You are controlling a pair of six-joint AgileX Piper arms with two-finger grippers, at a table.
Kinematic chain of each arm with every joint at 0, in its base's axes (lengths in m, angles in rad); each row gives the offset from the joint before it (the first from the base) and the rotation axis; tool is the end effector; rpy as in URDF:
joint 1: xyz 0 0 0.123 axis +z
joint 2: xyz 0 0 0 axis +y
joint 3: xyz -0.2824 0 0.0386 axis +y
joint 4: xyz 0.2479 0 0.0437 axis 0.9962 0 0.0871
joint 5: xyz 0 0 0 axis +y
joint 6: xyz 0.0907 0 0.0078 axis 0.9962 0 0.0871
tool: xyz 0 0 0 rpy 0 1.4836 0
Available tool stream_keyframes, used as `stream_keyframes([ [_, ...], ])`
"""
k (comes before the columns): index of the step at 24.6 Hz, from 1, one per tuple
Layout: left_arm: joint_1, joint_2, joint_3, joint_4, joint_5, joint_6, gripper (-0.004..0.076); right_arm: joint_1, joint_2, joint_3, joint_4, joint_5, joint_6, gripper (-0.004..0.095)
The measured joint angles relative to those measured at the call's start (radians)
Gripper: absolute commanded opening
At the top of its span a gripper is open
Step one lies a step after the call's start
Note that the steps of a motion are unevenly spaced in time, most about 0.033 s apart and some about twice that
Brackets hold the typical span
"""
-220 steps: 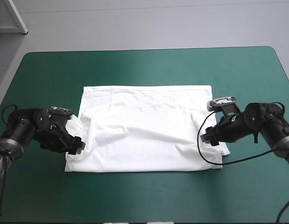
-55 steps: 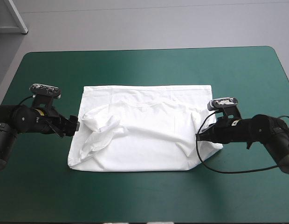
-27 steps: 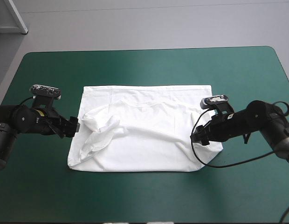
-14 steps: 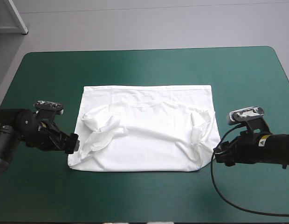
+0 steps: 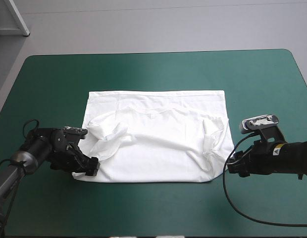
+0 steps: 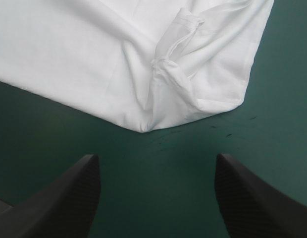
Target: Fold the cloth
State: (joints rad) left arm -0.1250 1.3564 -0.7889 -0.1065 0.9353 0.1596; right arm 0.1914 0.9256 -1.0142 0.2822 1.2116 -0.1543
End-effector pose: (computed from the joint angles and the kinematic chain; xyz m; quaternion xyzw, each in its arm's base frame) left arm 0.2216 -0.0357 0.2212 0.1133 0.9895 -0.0438 0.0782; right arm 0.1425 0.0518 0.3622 -0.1515 0.9428 0.1449 0.2590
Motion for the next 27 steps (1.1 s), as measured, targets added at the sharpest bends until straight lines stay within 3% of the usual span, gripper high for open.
stream_keyframes([
  [5,-0.067,0.078,-0.008,0.032,-0.009,-0.01,0.0312,0.0,0.056,0.0,0.001,-0.014,0.0,0.0596],
  [9,-0.1,0.083,-0.011,0.015,-0.009,-0.015,0.002,0.0,0.132,0.001,0.02,-0.04,-0.001,0.0576],
  [17,-0.106,0.084,-0.011,-0.015,-0.011,-0.015,0.0021,0.0,0.306,0.097,0.034,-0.145,-0.049,0.0576],
  [24,-0.106,0.084,-0.011,-0.015,-0.011,-0.015,0.0021,0.001,0.446,0.179,0.042,-0.335,-0.138,0.0574],
  [26,-0.106,0.084,-0.011,-0.015,-0.011,-0.015,0.002,0.02,0.499,0.18,0.039,-0.359,-0.142,0.0498],
  [27,-0.106,0.084,-0.011,-0.015,-0.011,-0.015,0.002,0.036,0.514,0.18,0.036,-0.365,-0.142,0.0382],
])
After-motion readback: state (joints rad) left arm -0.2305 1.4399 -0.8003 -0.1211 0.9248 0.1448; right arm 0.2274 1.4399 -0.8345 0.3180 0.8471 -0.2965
